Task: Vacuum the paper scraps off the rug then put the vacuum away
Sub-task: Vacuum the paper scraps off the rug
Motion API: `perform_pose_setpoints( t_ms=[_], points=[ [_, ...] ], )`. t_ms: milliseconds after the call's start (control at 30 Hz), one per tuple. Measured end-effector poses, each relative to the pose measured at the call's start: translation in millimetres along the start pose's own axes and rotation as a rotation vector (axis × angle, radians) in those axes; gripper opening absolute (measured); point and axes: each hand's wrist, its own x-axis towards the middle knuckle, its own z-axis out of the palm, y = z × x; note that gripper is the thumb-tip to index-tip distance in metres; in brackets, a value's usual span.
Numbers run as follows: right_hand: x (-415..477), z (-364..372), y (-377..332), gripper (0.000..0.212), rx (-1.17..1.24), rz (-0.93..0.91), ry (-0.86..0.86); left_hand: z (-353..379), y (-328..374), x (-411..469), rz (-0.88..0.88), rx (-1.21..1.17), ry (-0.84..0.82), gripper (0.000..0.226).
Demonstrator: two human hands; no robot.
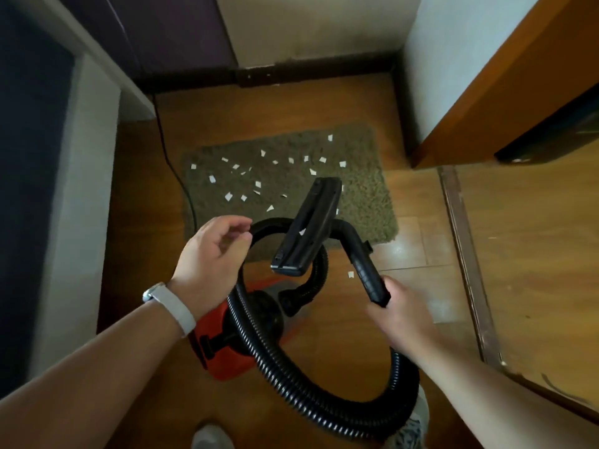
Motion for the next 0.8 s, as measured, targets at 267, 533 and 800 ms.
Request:
perform_pose_setpoints(
  t_ms=[267,533,800],
  points=[
    [8.8,-84.7,33.8,0.027,-0.048,0.087,0.188,63.8,62.9,3.0,0.004,0.128,-0.160,0.019],
    [2.1,-151.7,35.4,0.040,0.655,0.075,-0.015,117.9,144.4,13.9,0.093,0.206,-0.262,0.026],
    [-9.5,-160.6,25.5,0.037,0.594,-0.010,-0.038,146.9,227.5,73.0,0.631,0.676,-0.337,0.058]
  ],
)
